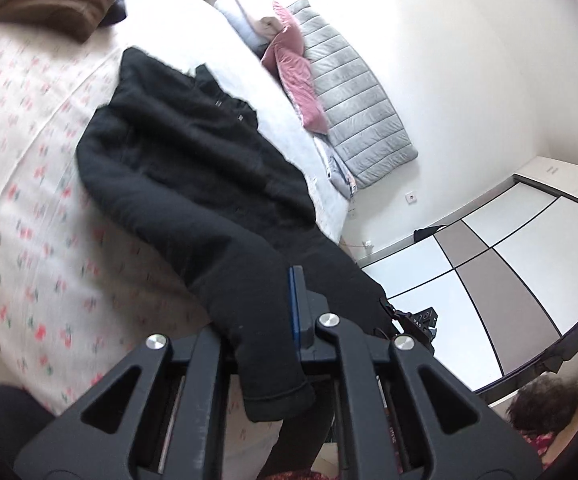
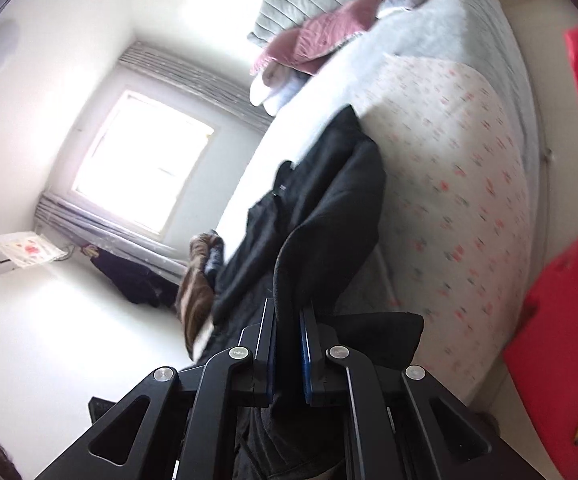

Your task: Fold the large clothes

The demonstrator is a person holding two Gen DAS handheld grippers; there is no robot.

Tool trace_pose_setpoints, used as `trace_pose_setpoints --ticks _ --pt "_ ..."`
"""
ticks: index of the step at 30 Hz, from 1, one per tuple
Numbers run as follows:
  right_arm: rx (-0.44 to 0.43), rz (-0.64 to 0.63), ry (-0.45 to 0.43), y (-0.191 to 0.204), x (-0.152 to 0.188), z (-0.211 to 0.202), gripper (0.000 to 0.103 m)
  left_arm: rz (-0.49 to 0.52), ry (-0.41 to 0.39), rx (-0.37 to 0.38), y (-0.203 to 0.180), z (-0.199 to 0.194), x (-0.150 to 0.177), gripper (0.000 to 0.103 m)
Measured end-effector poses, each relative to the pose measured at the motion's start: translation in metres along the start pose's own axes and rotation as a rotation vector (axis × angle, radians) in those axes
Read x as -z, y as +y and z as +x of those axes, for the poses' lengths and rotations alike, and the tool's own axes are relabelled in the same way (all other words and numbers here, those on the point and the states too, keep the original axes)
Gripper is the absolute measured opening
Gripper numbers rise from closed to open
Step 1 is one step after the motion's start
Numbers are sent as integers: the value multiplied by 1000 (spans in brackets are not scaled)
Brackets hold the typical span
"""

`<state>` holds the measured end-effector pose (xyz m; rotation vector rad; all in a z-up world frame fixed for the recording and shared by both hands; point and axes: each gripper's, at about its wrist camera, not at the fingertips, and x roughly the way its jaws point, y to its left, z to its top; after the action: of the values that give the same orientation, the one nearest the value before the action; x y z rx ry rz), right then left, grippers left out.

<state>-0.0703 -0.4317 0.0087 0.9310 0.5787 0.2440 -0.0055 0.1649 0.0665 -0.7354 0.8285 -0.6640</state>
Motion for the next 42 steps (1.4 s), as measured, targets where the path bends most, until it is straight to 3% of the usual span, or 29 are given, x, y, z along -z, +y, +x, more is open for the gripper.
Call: trace_pose_setpoints --ticks 5,10,18,22,25,26,29,31,33,36,39,42 --pt "-53 19 -33 16 -37 14 9 31 -44 -32 -3 11 -50 9" --pt "-46 36 -52 21 -81 44 8 7 -101 -61 10 31 -103 9" --pt "-48 58 -25 2 -142 127 10 -1 -149 -163 60 105 -188 10" --pt "-23 158 -56 -24 -169 163 23 -93 -115 -284 98 149 -219 13" --pt "-56 209 -118 -34 -192 159 53 -123 -32 -363 118 174 -230 21" --pt "-67 201 -141 -32 -199 151 57 -122 -22 -364 119 176 -230 22" --pt "-23 112 -162 -16 -213 132 63 -114 -22 -336 113 169 -228 40" --pt "27 37 -136 -4 -215 125 68 -79 -56 -337 102 157 -226 75" --pt "90 -53 -99 10 -214 123 70 -13 -114 -360 88 139 -227 80" --pt "186 -186 -43 29 -206 132 72 30 -121 -378 78 123 -229 83" --pt "286 -342 21 46 -194 157 77 83 -87 -433 80 125 -231 85" --pt "395 -486 99 55 -182 200 79 167 -3 -525 91 142 -231 85"
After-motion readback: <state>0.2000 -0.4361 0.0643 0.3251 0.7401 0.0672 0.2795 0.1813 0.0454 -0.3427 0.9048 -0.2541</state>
